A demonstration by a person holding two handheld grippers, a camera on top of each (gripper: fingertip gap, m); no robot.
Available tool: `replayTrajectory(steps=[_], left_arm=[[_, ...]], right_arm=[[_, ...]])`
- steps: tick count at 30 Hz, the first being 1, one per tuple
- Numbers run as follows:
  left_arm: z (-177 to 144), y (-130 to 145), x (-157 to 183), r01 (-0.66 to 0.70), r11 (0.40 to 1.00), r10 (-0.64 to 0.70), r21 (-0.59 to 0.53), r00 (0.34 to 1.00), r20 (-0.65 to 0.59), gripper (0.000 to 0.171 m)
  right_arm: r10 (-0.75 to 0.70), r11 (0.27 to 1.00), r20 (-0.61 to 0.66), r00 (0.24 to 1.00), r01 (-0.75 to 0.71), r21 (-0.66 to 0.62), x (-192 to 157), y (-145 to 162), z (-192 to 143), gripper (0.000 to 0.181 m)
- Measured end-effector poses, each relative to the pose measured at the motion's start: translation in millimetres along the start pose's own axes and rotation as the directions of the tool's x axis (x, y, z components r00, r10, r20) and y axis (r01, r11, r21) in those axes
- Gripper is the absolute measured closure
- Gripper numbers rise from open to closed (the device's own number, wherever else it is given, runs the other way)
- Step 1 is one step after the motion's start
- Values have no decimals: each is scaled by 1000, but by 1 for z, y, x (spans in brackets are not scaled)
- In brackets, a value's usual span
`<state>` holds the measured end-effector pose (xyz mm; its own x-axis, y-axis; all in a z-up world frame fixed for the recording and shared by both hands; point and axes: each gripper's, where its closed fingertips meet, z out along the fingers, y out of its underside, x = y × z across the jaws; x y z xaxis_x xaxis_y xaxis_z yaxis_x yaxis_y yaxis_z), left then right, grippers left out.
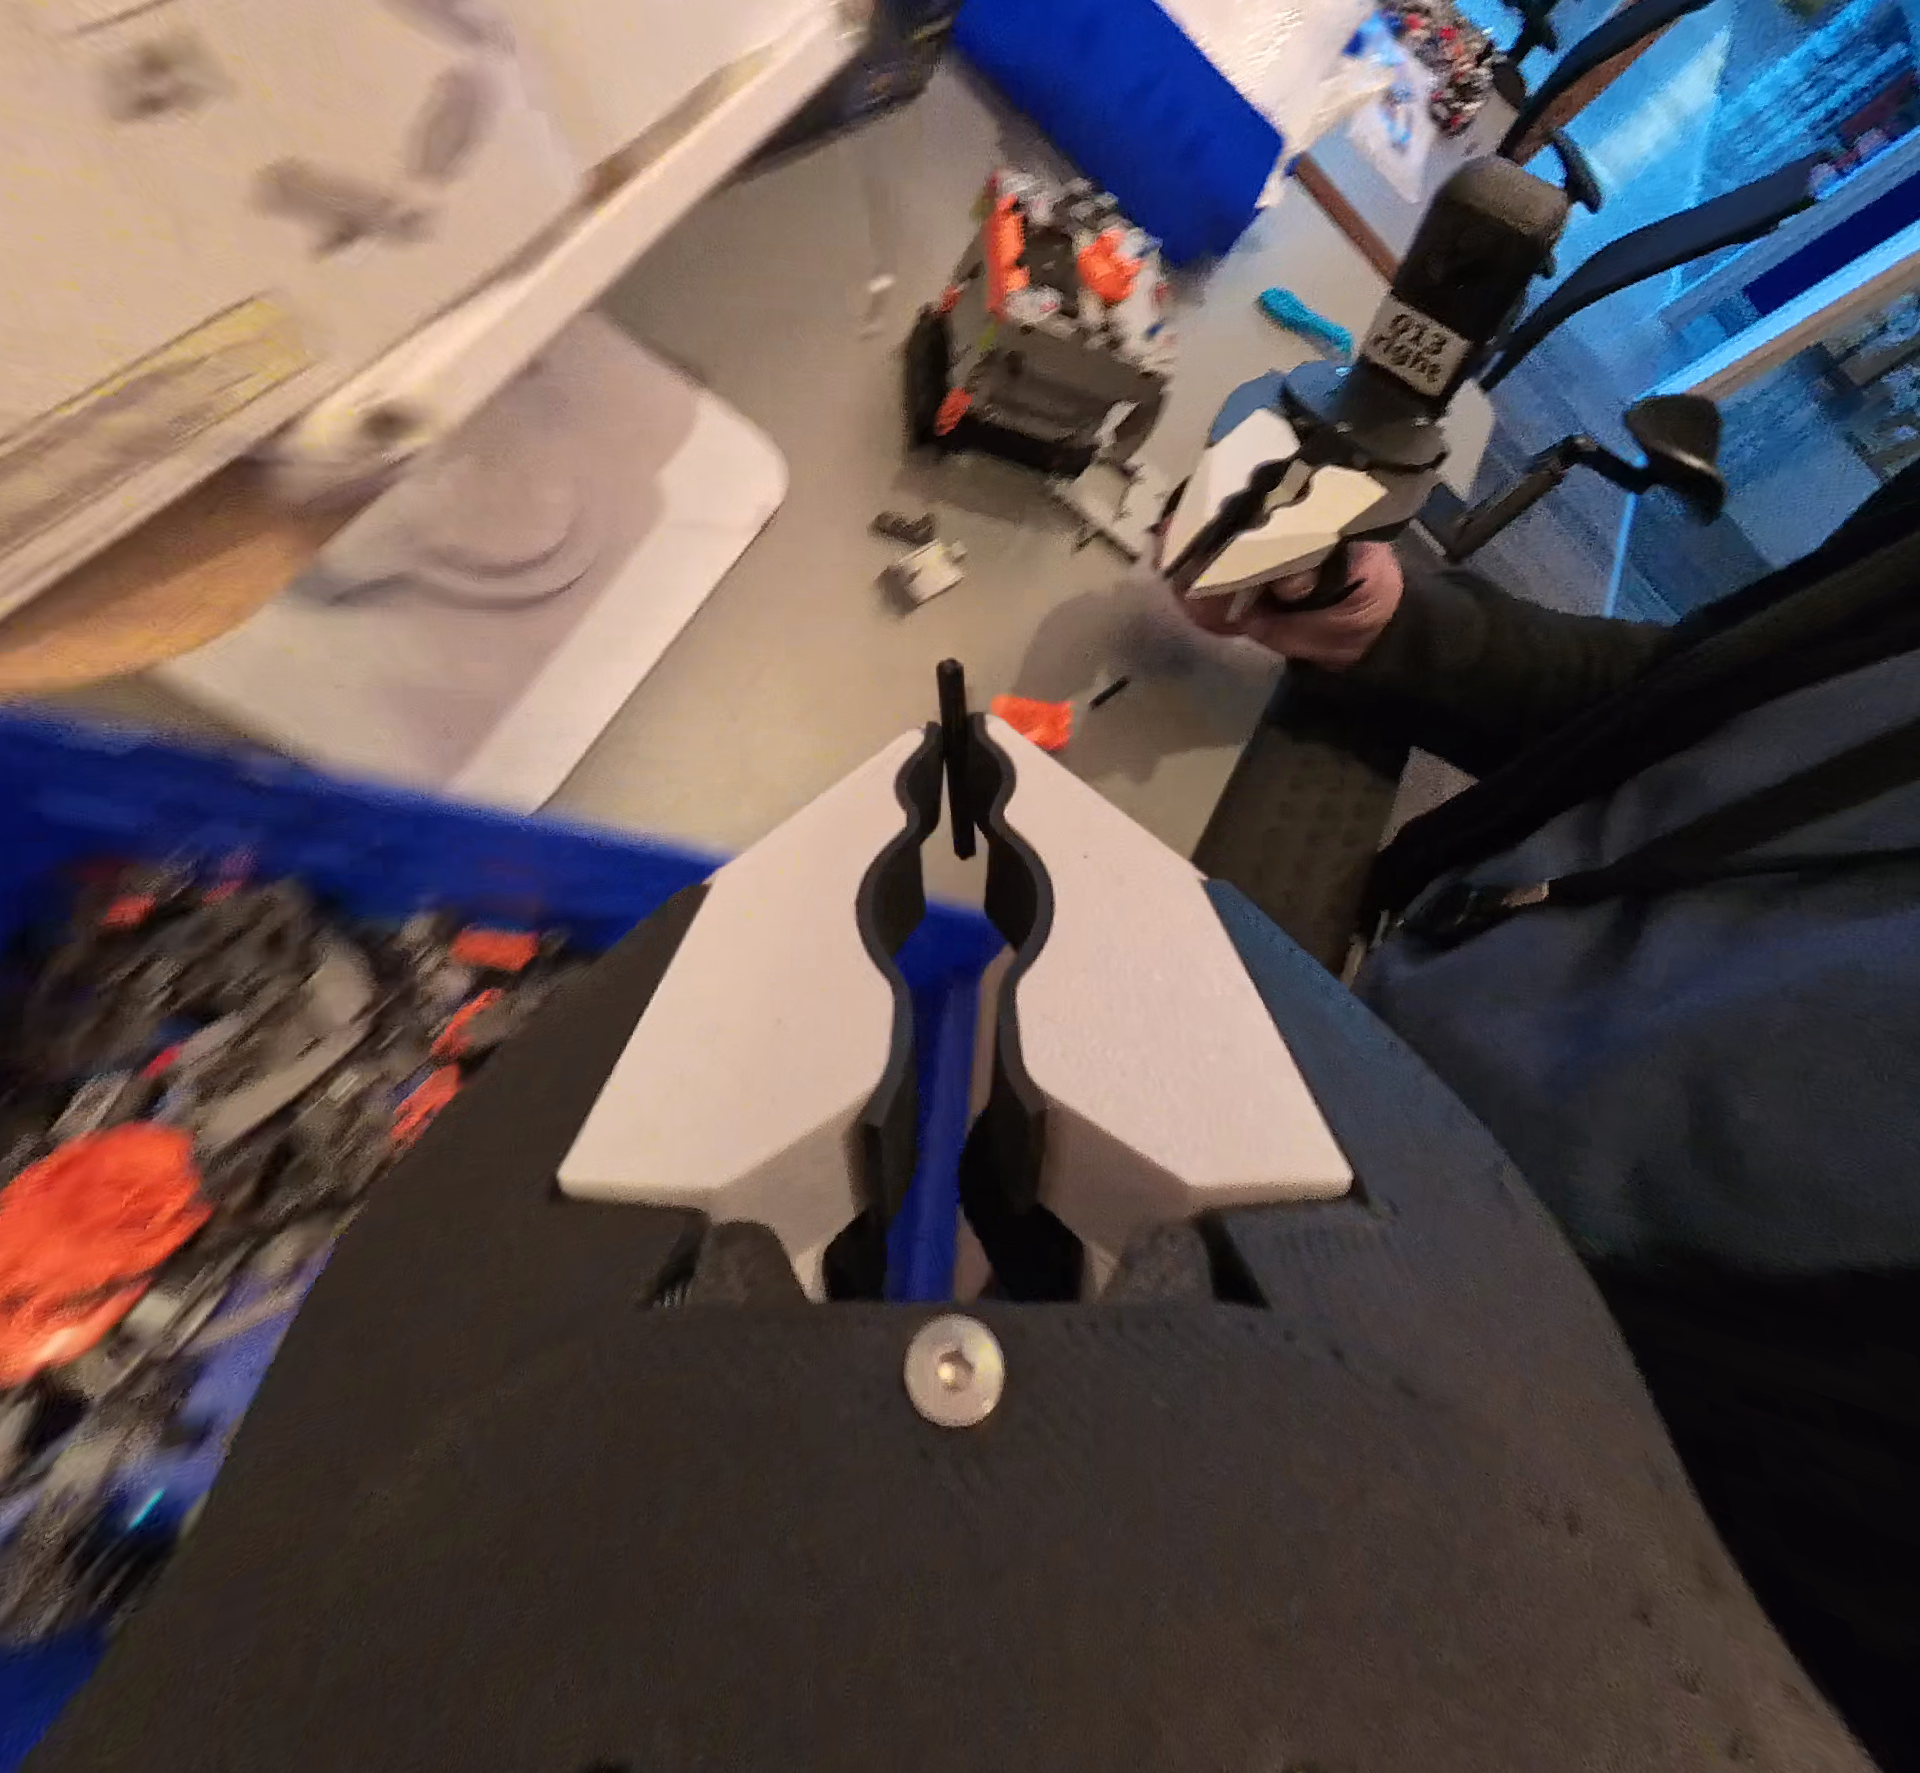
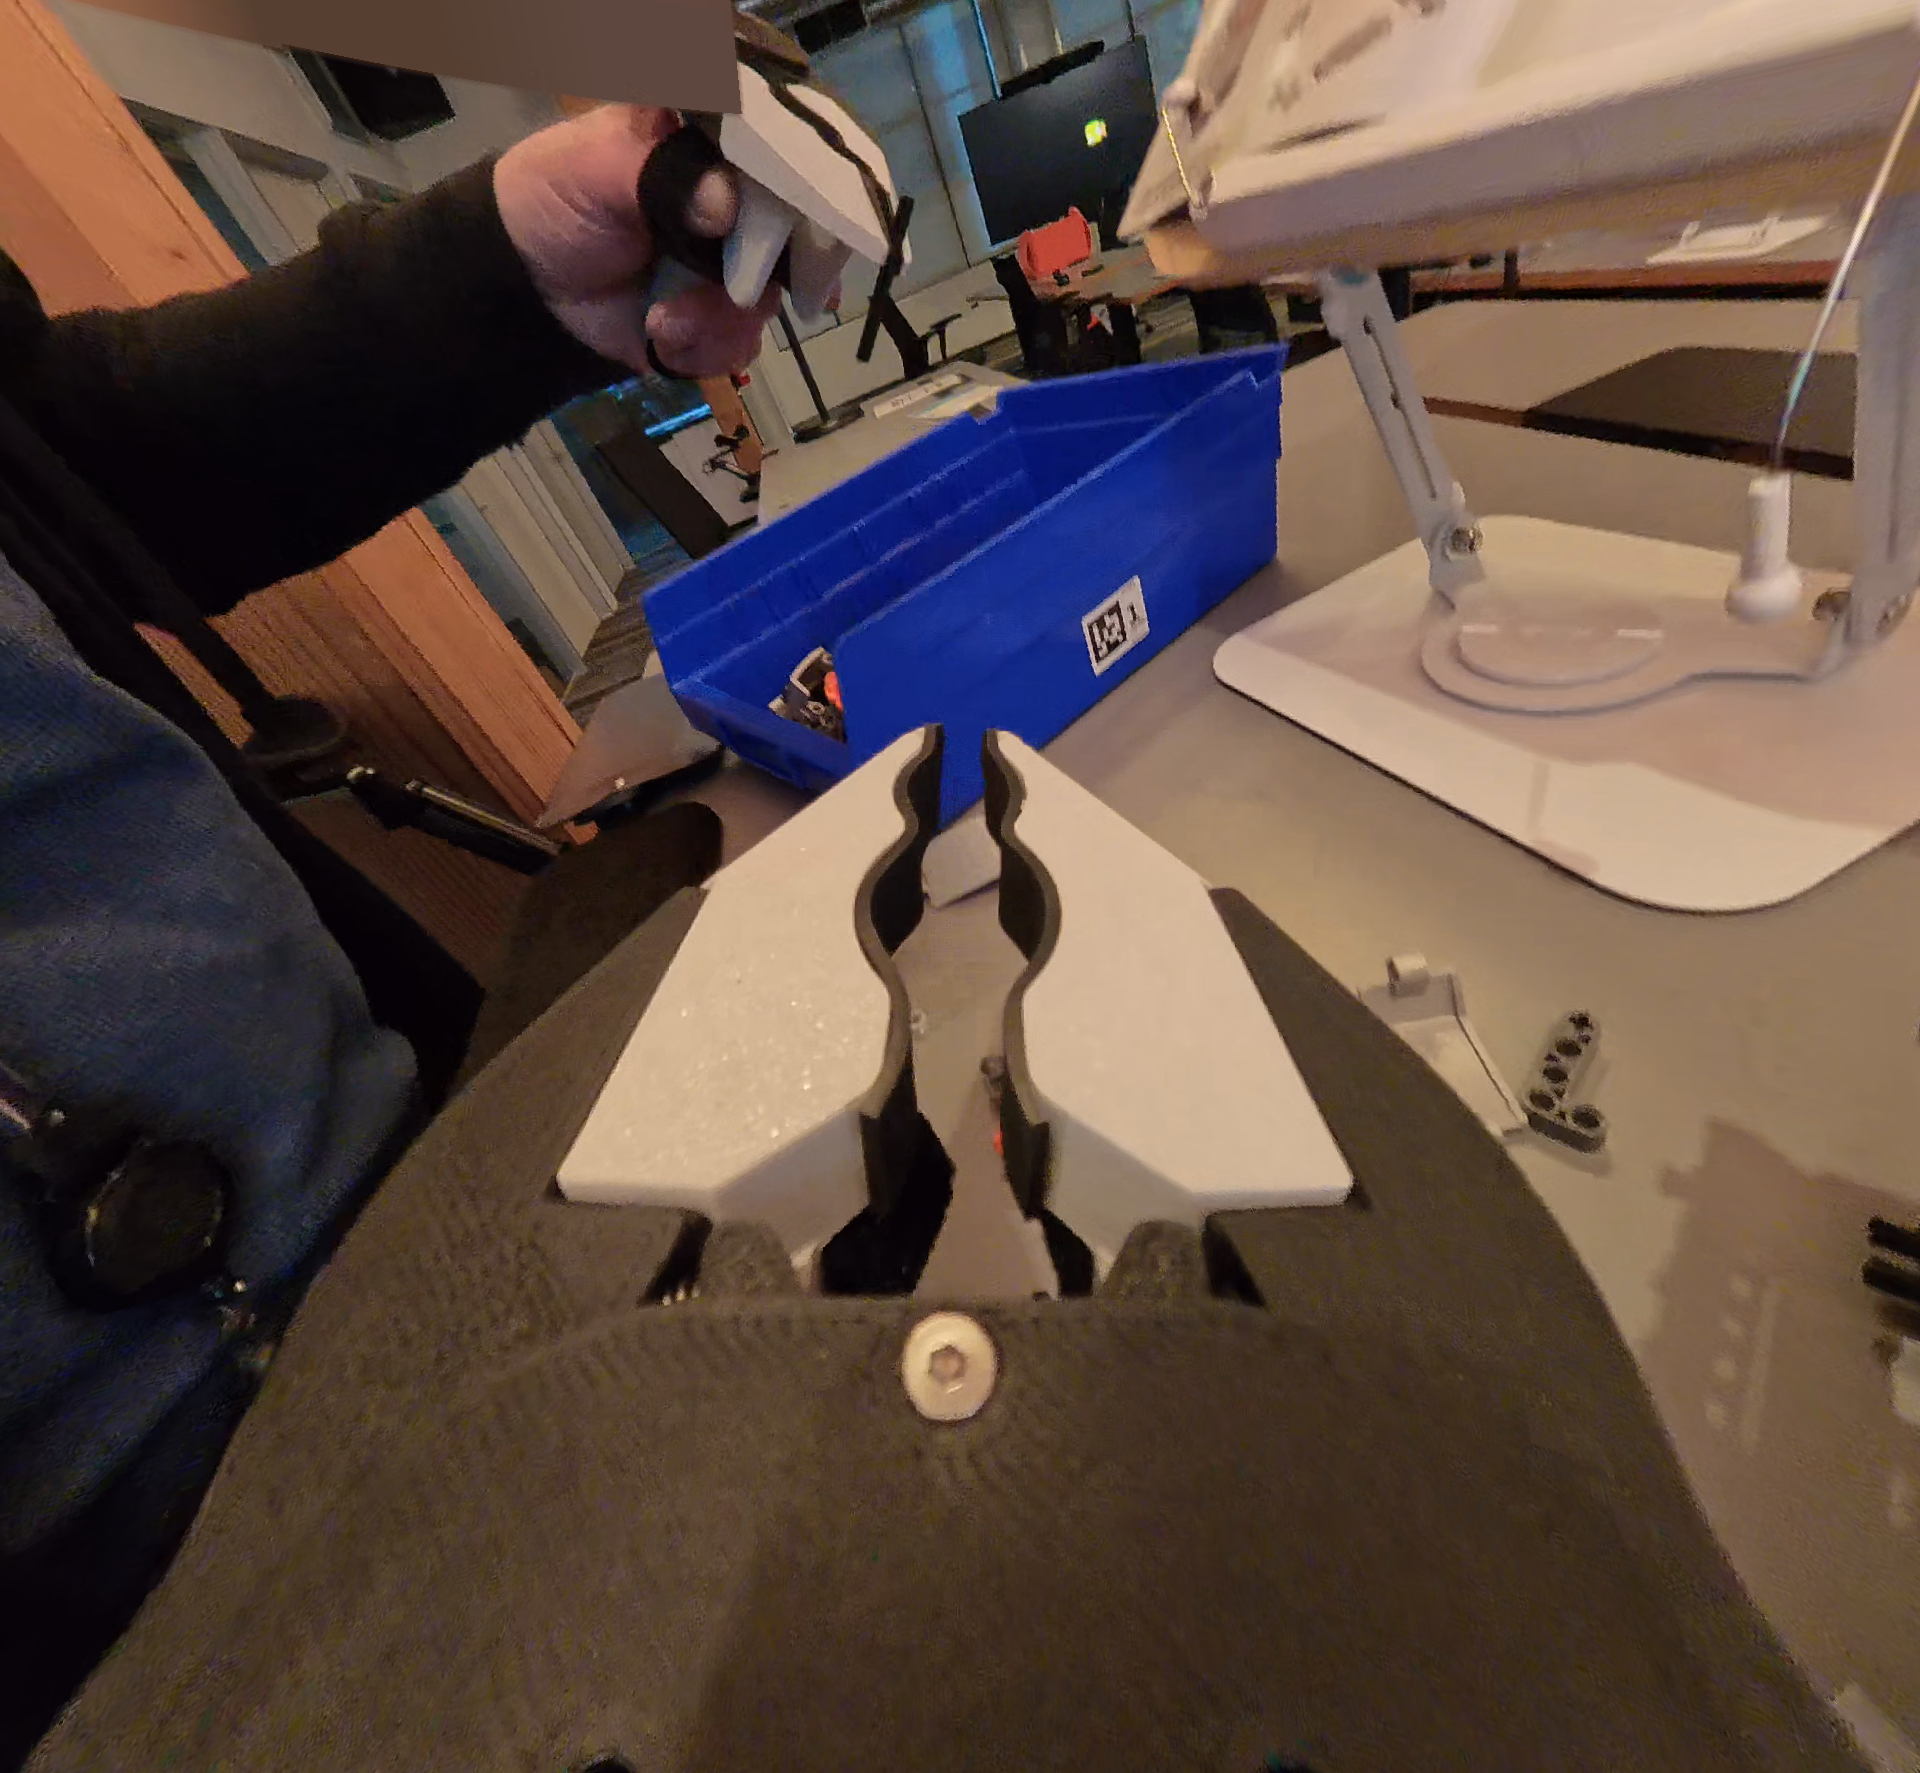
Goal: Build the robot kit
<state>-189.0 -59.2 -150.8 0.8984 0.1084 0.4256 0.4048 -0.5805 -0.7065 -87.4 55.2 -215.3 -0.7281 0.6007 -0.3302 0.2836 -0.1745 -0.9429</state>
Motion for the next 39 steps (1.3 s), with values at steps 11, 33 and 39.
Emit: replayTrajectory(steps=[11,33,39], left_arm=[[131,-52,109,153,909,-68,387,972,-225,171],[160,-49,134,397,771,-184,498,888,-422,169],[156,-47,132,472,715,-205,516,847,-491,170]], right_arm=[[-66,991,-135,989,81,110,-29,-56,-24,156],[-93,996,-283,955,89,-27,-9,-44,-52,177],[-69,998,-289,955,67,-15,-8,-41,-55,156]])
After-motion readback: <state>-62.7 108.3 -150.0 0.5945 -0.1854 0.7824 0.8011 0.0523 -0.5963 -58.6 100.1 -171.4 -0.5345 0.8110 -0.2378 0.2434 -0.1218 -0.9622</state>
